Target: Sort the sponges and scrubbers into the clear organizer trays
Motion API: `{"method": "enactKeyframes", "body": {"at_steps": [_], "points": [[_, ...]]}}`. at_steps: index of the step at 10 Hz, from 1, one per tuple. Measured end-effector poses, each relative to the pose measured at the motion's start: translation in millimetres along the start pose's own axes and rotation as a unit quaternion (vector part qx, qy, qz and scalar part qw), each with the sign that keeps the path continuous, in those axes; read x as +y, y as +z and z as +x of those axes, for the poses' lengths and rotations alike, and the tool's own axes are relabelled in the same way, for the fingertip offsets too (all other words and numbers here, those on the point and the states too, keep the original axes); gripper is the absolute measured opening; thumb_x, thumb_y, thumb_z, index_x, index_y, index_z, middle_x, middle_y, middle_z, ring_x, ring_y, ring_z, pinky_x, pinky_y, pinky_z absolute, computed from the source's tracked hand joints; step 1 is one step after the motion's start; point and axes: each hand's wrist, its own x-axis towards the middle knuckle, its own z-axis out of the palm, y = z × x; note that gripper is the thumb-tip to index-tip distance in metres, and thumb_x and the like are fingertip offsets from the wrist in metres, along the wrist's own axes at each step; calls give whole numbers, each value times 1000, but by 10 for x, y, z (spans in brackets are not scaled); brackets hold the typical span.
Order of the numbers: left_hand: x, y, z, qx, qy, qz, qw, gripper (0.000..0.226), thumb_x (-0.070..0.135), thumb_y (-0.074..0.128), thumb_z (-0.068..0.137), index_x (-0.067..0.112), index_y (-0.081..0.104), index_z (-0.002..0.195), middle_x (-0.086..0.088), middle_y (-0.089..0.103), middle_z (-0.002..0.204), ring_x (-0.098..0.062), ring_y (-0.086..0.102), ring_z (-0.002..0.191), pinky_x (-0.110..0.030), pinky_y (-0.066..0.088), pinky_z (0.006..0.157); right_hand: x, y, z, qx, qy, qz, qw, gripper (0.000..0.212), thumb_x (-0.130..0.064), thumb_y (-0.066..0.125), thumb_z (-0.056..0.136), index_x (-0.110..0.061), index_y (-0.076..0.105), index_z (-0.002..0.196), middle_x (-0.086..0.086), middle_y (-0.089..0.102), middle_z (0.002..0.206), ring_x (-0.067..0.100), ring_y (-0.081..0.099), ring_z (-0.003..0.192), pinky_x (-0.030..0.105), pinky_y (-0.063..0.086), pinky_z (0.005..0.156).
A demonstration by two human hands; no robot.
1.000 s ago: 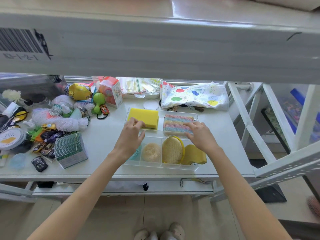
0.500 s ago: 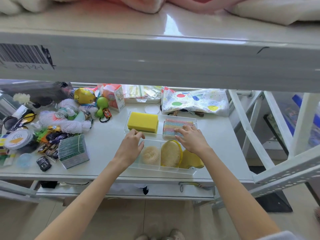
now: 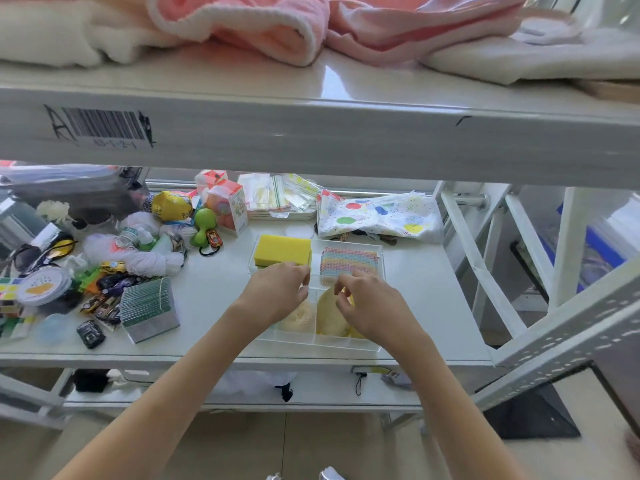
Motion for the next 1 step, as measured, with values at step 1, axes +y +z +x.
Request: {"method": "enactKeyframes", "body": {"at_steps": [1], "points": [[135, -285, -242, 20, 36, 20, 999, 24, 34, 41, 97, 21, 56, 111, 2, 63, 110, -20, 61, 96, -30, 44, 71, -173, -341, -351, 26, -26, 8, 999, 20, -26, 42, 94, -21, 60, 102, -3, 63, 104, 18, 59, 90, 30, 46, 74]]}}
